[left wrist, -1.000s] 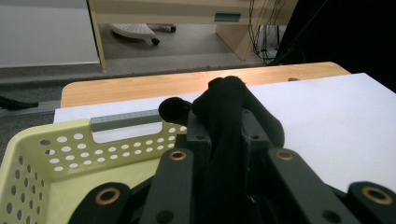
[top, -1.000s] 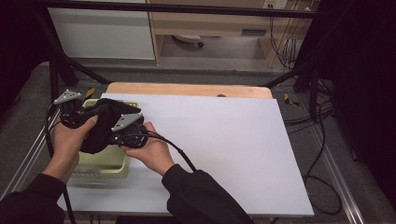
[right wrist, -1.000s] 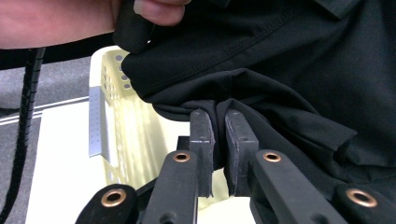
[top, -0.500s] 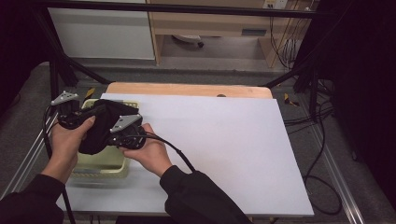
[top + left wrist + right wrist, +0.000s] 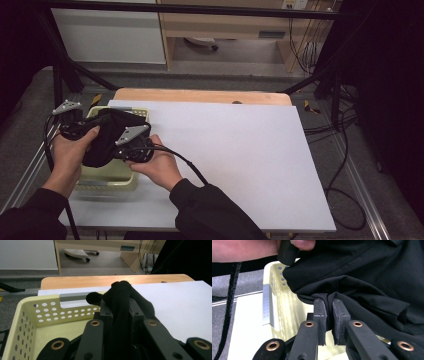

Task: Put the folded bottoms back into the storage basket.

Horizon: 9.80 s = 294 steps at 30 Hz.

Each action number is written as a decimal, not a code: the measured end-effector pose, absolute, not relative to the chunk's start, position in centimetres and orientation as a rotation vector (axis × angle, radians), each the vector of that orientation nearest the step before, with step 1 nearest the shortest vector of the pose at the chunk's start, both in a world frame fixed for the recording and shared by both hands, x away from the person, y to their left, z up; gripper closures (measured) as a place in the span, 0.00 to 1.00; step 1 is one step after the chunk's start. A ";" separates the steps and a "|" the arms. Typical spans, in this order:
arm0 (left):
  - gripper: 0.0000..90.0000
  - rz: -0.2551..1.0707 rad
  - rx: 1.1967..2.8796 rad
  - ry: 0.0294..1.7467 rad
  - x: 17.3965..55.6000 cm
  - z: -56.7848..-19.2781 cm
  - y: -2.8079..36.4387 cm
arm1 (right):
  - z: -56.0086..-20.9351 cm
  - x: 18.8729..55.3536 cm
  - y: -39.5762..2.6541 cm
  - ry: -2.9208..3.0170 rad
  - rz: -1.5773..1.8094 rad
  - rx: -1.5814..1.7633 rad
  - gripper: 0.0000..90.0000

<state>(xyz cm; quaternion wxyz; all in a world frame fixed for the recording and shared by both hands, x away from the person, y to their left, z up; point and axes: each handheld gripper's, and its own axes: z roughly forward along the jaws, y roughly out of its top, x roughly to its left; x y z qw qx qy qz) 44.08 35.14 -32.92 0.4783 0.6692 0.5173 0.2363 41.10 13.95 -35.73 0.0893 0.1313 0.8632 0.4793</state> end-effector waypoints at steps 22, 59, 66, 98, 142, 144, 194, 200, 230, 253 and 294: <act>0.87 0.572 1.629 1.290 43.9 -34.1 35.9 | -37.0 40.8 14.5 2.594 1.430 0.392 0.93; 0.87 0.596 1.640 1.341 44.9 -35.0 36.5 | -38.3 41.7 14.8 2.610 1.414 0.427 0.93; 0.87 0.585 1.649 1.358 45.3 -35.3 36.6 | -38.6 42.1 14.9 2.614 1.396 0.438 0.93; 0.87 0.579 1.681 1.358 45.9 -36.1 35.9 | -38.7 42.4 15.4 2.625 1.355 0.439 0.93; 0.18 0.678 1.529 1.299 36.0 -37.4 31.6 | -37.1 39.0 5.5 2.471 1.312 0.735 0.06; 0.18 0.668 1.524 1.283 35.5 -37.7 31.3 | -37.3 39.1 4.3 2.442 1.336 0.768 0.07; 0.13 0.565 1.532 1.203 34.3 -40.6 31.0 | -33.3 42.6 -8.3 2.170 1.357 0.976 0.06; 0.13 0.566 1.535 1.202 34.3 -40.6 31.0 | -32.8 42.2 -10.4 2.125 1.353 1.009 0.06; 0.13 0.568 1.525 1.203 34.4 -40.5 31.2 | -32.4 39.5 -18.6 2.005 1.374 1.131 0.04; 0.13 0.598 1.490 1.215 34.3 -40.1 31.7 | -34.5 35.6 -22.2 1.999 1.384 1.167 0.04; 0.13 0.598 1.491 1.210 34.4 -40.0 31.8 | -42.9 32.1 -23.6 1.991 1.343 1.199 0.03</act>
